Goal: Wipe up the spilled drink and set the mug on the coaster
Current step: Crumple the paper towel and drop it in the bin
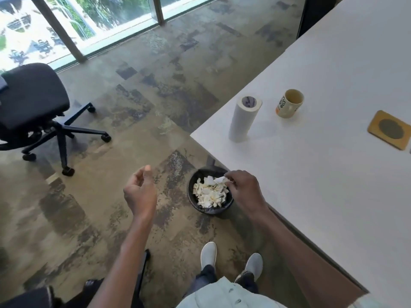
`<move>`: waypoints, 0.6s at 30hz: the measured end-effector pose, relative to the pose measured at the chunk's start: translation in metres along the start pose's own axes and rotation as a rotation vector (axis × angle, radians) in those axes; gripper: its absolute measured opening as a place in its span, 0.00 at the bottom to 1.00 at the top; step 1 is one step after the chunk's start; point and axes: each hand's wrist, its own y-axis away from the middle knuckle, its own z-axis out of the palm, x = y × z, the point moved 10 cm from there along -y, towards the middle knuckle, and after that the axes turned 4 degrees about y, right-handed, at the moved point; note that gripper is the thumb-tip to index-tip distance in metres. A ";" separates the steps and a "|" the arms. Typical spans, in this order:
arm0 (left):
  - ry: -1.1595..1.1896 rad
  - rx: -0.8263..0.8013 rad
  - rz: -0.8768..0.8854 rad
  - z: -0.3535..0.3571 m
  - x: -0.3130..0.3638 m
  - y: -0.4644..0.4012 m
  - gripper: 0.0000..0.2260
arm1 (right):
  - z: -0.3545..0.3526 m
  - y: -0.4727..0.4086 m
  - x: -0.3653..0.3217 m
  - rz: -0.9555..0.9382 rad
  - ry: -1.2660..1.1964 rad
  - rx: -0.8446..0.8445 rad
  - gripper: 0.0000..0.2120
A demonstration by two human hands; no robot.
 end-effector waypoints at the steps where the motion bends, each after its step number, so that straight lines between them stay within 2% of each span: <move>1: -0.003 0.007 -0.005 -0.003 -0.003 -0.002 0.17 | 0.008 -0.007 -0.001 0.002 0.015 -0.024 0.12; 5: -0.017 0.029 -0.014 -0.011 -0.011 -0.007 0.15 | 0.036 -0.033 -0.007 -0.008 0.090 -0.177 0.22; 7: -0.032 0.025 -0.014 -0.010 -0.012 -0.009 0.15 | 0.037 -0.042 -0.007 0.004 0.099 -0.177 0.24; 18: -0.048 -0.085 0.008 0.043 -0.003 -0.007 0.14 | -0.001 -0.033 0.026 0.119 0.038 -0.071 0.20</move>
